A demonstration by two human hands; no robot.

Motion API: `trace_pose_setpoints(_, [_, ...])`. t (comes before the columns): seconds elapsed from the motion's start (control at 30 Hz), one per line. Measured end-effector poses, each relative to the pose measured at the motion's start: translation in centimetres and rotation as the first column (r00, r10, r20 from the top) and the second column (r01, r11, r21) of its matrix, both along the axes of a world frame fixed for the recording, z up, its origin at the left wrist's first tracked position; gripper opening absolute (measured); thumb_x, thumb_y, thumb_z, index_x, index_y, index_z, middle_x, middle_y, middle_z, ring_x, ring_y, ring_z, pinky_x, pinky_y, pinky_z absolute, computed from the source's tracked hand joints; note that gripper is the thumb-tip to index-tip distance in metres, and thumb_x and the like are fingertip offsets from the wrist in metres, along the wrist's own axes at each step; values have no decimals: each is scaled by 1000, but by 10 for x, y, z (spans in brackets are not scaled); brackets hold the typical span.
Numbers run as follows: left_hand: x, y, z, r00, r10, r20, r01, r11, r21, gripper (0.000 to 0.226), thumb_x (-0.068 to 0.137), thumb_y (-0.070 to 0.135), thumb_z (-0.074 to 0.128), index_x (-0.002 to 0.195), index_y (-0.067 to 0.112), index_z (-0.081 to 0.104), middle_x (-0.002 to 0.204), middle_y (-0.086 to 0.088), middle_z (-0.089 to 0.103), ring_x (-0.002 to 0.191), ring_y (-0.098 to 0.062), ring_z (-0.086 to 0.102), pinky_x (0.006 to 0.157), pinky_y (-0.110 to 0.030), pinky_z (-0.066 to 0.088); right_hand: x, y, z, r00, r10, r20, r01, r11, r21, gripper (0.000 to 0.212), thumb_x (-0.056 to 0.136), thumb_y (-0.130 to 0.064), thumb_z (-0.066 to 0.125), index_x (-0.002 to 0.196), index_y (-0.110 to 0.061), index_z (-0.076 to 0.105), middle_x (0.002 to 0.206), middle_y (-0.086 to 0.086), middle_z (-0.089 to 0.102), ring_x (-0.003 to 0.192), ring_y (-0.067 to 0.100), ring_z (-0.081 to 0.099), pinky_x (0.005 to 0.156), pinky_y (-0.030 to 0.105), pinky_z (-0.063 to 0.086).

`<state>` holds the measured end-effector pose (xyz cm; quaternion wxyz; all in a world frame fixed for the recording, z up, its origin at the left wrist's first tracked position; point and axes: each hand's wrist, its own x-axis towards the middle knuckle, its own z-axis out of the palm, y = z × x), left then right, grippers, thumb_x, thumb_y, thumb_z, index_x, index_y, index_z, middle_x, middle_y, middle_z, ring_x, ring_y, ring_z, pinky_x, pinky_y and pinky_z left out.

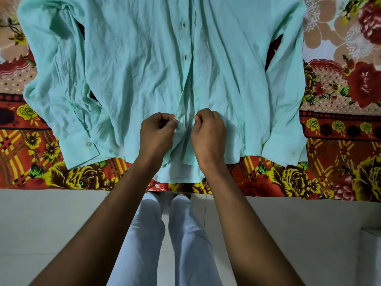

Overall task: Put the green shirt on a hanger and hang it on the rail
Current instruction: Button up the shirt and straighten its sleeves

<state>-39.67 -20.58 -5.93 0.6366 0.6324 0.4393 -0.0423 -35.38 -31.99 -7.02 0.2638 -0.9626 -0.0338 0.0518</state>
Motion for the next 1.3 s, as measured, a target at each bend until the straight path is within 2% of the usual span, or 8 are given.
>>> trace_pose_setpoints(0.13, [-2,-5,2,995,90,35,-89,995,-35,8,91,14,72,95,9,77,63,13,64,58,1,56,63,-19,46,-4,-5,8,988,-152,34,136,948,288,7,96,-14,66,97,-11,72,94,3,64,80,14,59,70,21,47])
trace_pose_setpoints(0.3, [-4,-15,9,988,105,111,-98,993,-68,14,92,13,75,104,6,77,89,-2,77,77,-2,68,70,-16,52,-7,-2,19,982,-125,-143,180,853,489,7,94,-12,70,96,-10,76,88,-4,74,82,7,70,76,19,56])
trace_pose_setpoints(0.47, [-4,-18,8,981,146,129,-136,987,-84,15,90,12,77,104,7,78,95,-9,79,94,-21,75,87,-33,60,0,-3,14,947,-131,-292,270,820,505,7,93,-14,73,96,-11,79,88,-4,78,83,4,72,79,21,59])
trace_pose_setpoints(0.63, [-5,-17,8,975,132,176,-130,991,-23,13,89,9,76,102,7,77,88,-9,78,82,-9,73,78,-24,57,2,-6,13,944,-102,-314,259,820,510,7,90,-15,74,94,-13,80,85,-3,79,81,9,75,81,36,63])
trace_pose_setpoints(0.83, [-8,-17,8,973,14,228,-29,998,64,21,91,3,70,110,11,75,93,-5,79,93,-14,75,84,-30,59,2,-7,15,939,-96,-330,265,811,521,8,88,-16,77,94,-13,81,83,-2,79,79,10,75,80,39,64])
trace_pose_setpoints(1.03, [-8,-15,12,957,50,285,-42,999,-32,31,94,-4,64,122,9,67,93,-13,78,82,-20,76,83,-33,61,5,-13,17,935,-67,-347,258,801,540,9,87,-15,77,95,-12,82,82,0,79,78,14,76,80,42,64])
trace_pose_setpoints(1.17, [-4,-16,14,962,74,263,-58,996,-68,29,88,-4,74,115,3,67,90,-17,78,76,-26,77,75,-33,62,7,-16,19,925,-18,-380,251,779,574,8,91,-12,74,94,-12,82,79,-1,78,73,11,73,74,34,61])
trace_pose_setpoints(1.3, [-1,-16,13,968,68,242,-68,998,-9,27,84,1,80,108,3,67,86,-13,78,75,-27,77,72,-36,63,5,-16,19,915,25,-403,231,786,574,17,96,-24,70,89,-14,82,75,-5,76,72,6,70,71,27,57])
